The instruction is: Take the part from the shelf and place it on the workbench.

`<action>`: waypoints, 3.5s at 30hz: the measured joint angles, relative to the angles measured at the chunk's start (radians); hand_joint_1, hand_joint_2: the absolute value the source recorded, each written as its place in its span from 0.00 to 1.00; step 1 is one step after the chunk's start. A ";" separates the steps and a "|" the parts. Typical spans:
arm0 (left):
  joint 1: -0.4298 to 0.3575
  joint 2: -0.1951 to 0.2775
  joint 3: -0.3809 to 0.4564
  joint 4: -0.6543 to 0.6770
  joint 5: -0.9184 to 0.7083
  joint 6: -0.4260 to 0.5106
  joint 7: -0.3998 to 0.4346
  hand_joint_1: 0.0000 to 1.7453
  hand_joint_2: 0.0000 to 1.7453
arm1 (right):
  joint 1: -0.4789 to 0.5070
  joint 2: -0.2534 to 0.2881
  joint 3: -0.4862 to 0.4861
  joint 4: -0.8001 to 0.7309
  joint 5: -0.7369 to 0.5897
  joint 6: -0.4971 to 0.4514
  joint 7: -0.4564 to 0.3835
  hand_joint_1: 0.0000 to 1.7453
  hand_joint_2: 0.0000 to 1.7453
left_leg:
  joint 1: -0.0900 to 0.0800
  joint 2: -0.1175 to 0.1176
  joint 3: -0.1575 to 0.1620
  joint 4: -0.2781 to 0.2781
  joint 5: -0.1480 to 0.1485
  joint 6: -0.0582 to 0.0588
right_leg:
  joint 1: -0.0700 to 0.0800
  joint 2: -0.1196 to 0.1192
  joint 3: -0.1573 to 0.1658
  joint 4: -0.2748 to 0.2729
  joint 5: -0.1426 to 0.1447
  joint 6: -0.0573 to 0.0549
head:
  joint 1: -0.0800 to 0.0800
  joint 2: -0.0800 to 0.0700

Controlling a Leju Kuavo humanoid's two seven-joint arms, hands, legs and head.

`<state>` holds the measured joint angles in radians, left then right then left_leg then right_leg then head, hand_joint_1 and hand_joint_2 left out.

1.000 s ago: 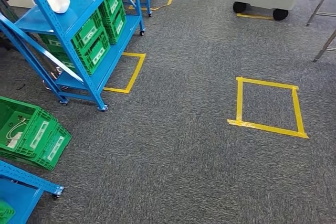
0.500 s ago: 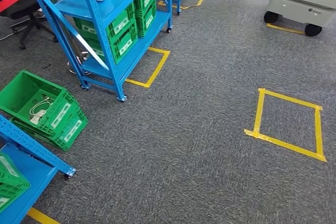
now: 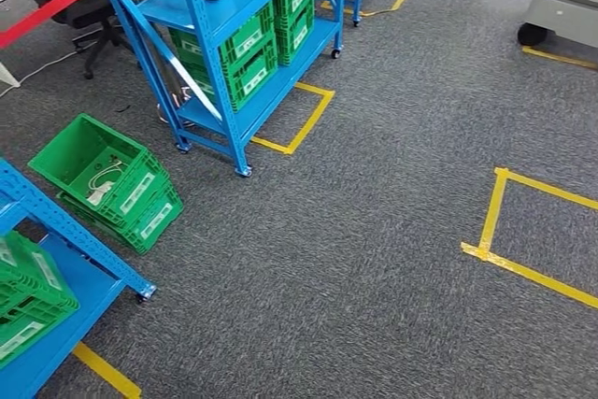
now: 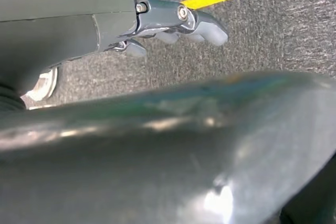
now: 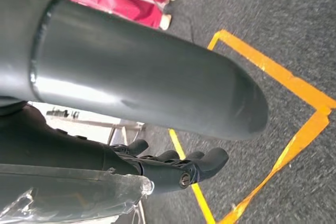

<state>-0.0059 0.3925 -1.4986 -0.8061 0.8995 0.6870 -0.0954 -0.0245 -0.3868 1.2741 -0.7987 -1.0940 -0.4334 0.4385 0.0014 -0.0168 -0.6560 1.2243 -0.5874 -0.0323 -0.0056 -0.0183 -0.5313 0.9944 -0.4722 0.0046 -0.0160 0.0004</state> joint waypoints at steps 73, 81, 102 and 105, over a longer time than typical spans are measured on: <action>-0.061 -0.042 0.052 0.134 -0.208 -0.181 0.048 0.00 0.00 | -0.123 0.200 -0.258 0.235 0.293 0.237 0.009 0.00 0.00 | 0.009 0.036 0.100 -0.246 0.149 0.017 | 0.014 -0.055 -0.020 0.018 -0.006 0.032 | 0.000 0.000; -0.029 -0.071 0.073 0.134 -0.197 -0.144 0.029 0.00 0.00 | -0.026 0.165 -0.304 0.204 0.306 0.191 0.017 0.00 0.00 | 0.013 -0.037 0.101 -0.246 0.151 0.033 | 0.009 0.022 -0.130 0.214 -0.057 0.041 | 0.007 0.000; -0.007 -0.076 0.072 0.132 -0.154 -0.112 0.037 0.00 0.00 | 0.035 0.099 -0.305 0.100 0.292 0.132 0.017 0.00 0.00 | 0.008 0.042 0.111 -0.250 0.142 0.010 | 0.017 -0.054 -0.017 0.006 0.010 0.020 | 0.001 0.000; -0.004 -0.076 0.071 0.132 -0.154 -0.112 0.037 0.00 0.00 | 0.036 0.097 -0.304 0.094 0.292 0.132 0.017 0.00 0.00 | 0.014 0.024 0.110 -0.253 0.149 0.027 | 0.011 -0.023 -0.042 0.064 -0.033 0.040 | 0.004 0.000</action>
<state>-0.0095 0.3168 -1.4274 -0.6744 0.7457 0.5750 -0.0587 0.0112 -0.2902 0.9700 -0.7043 -0.8015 -0.3017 0.4550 0.0150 0.0069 -0.5456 0.9712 -0.4387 -0.0055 0.0057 -0.0411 -0.5738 1.0588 -0.5050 0.0448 -0.0122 0.0004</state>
